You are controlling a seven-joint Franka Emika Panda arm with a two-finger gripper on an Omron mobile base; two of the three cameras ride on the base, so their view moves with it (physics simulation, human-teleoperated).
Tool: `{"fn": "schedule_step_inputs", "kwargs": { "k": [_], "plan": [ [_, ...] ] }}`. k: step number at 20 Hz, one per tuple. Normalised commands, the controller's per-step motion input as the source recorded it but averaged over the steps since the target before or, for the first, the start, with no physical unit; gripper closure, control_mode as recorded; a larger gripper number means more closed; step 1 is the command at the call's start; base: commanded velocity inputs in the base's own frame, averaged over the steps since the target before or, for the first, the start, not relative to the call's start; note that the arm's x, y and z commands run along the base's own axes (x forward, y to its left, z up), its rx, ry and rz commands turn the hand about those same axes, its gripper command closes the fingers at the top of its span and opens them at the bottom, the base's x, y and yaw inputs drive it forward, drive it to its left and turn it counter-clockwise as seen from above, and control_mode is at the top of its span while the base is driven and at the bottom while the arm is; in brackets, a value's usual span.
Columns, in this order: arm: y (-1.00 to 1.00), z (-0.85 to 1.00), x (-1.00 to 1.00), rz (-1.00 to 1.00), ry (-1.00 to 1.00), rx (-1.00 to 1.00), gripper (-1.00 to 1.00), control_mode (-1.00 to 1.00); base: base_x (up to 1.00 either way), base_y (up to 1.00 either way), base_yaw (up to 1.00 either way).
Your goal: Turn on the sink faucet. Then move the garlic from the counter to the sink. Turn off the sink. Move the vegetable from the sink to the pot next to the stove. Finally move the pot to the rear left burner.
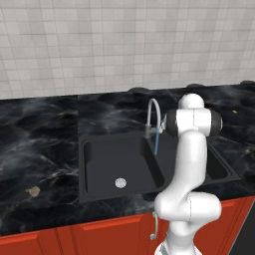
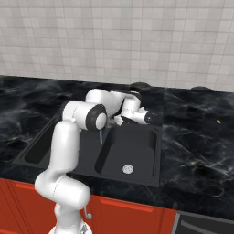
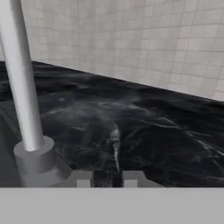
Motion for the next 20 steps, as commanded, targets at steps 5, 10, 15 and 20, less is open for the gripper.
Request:
{"fn": "schedule_step_inputs", "kwargs": {
  "k": [5,10,15,20],
  "plan": [
    [-0.01,0.52,-0.49,-0.01,-0.02,0.00,-1.00,-1.00,0.00,0.00,0.00],
    [-0.07,0.55,-0.56,0.00,-0.02,0.00,-1.00,-1.00,0.00,0.00,0.00],
    [-0.01,0.56,-0.65,-0.02,0.00,0.00,-1.00,-1.00,0.00,0.00,0.00],
    [0.00,0.54,-0.82,-0.04,0.00,-0.01,-1.00,-1.00,0.00,0.00,0.00]
  ]
}}
